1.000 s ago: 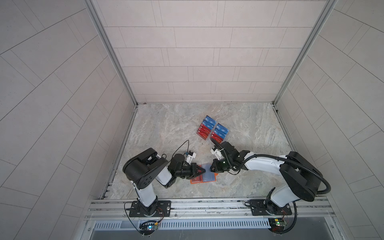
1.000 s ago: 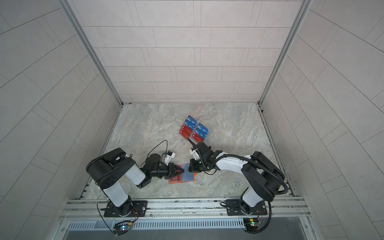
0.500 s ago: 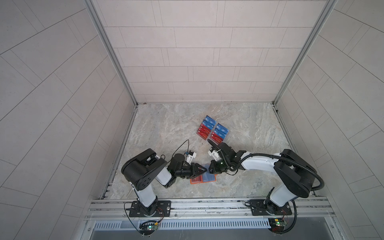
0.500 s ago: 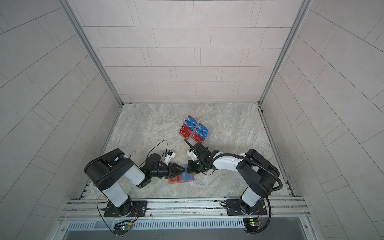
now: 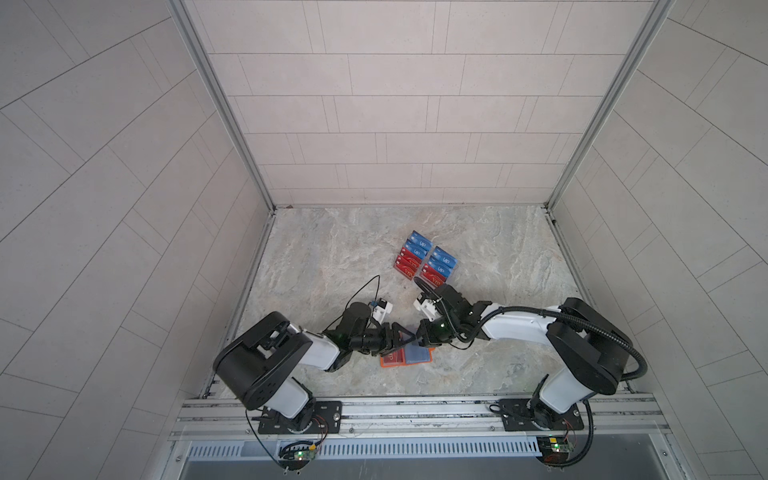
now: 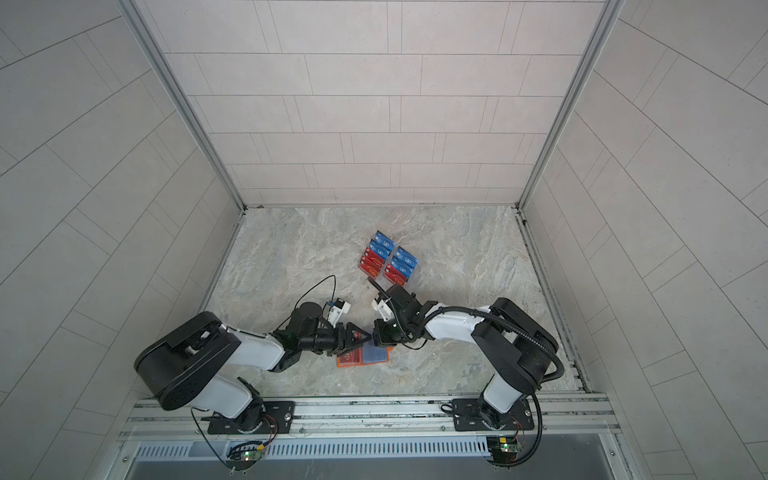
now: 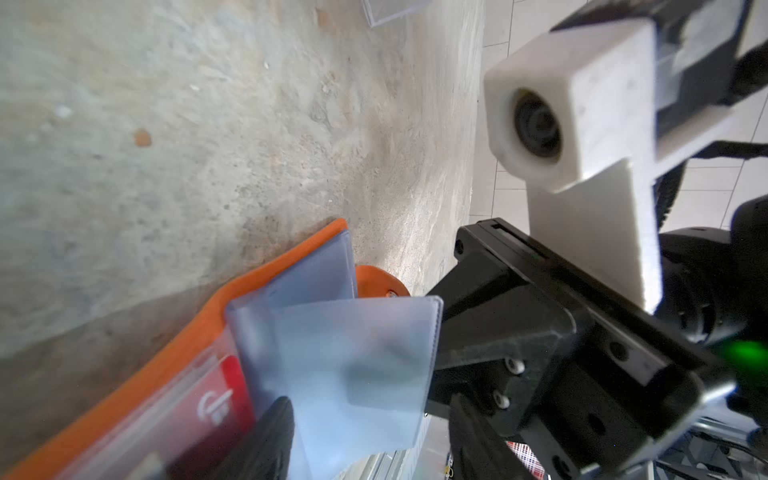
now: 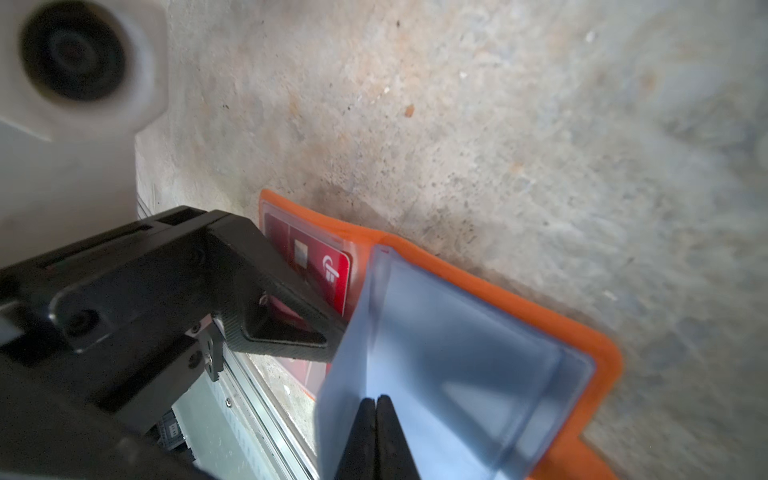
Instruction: Put the credit cards into the card holder
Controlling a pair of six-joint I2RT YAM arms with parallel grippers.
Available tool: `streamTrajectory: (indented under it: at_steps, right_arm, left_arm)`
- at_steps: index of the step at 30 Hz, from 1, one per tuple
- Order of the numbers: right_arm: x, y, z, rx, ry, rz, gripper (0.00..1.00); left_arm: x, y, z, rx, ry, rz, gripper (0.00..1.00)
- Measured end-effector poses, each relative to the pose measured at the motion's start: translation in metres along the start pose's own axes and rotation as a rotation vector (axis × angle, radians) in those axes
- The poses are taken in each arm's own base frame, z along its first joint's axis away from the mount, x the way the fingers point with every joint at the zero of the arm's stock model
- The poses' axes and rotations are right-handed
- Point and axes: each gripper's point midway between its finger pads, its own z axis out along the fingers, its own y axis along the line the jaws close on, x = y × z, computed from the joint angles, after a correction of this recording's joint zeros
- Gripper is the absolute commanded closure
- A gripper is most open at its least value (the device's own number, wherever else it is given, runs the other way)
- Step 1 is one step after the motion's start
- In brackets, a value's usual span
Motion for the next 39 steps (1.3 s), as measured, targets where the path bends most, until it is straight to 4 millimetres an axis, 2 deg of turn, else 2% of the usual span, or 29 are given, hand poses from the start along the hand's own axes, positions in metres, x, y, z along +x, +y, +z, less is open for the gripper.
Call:
streamTrajectory:
  at_steps: [6, 10, 16, 18, 21, 26, 31, 39]
  right_arm:
    - [0.001, -0.001, 0.004, -0.011, 0.014, 0.002, 0.92]
    - [0.000, 0.004, 0.005, -0.025, 0.021, -0.003, 0.92]
    - [-0.004, 0.026, 0.006, -0.057, 0.017, -0.057, 0.92]
    - [-0.004, 0.033, 0.008, -0.065, 0.019, -0.077, 0.92]
    - [-0.004, 0.036, 0.013, -0.063, 0.030, -0.091, 0.93]
    - [0.002, 0.021, 0.020, -0.001, 0.052, -0.095, 0.92]
    - [0.009, 0.016, 0.021, 0.034, 0.071, -0.121, 0.88]
    - [0.002, 0.022, 0.028, 0.024, 0.066, -0.132, 0.86]
  left_arm:
    - [-0.007, -0.014, -0.009, -0.056, -0.009, 0.034, 0.31]
    - [-0.008, -0.016, -0.021, -0.114, -0.028, 0.039, 0.32]
    - [-0.020, -0.013, -0.062, -0.257, -0.153, 0.048, 0.35]
    - [-0.024, -0.007, -0.078, -0.323, -0.201, 0.041, 0.34]
    - [-0.022, 0.007, -0.089, -0.399, -0.218, 0.021, 0.33]
    - [-0.008, 0.028, -0.092, -0.463, -0.181, -0.010, 0.34]
    - [-0.003, 0.033, -0.086, -0.460, -0.138, -0.016, 0.40]
    - [0.004, 0.046, -0.076, -0.462, -0.085, -0.021, 0.47]
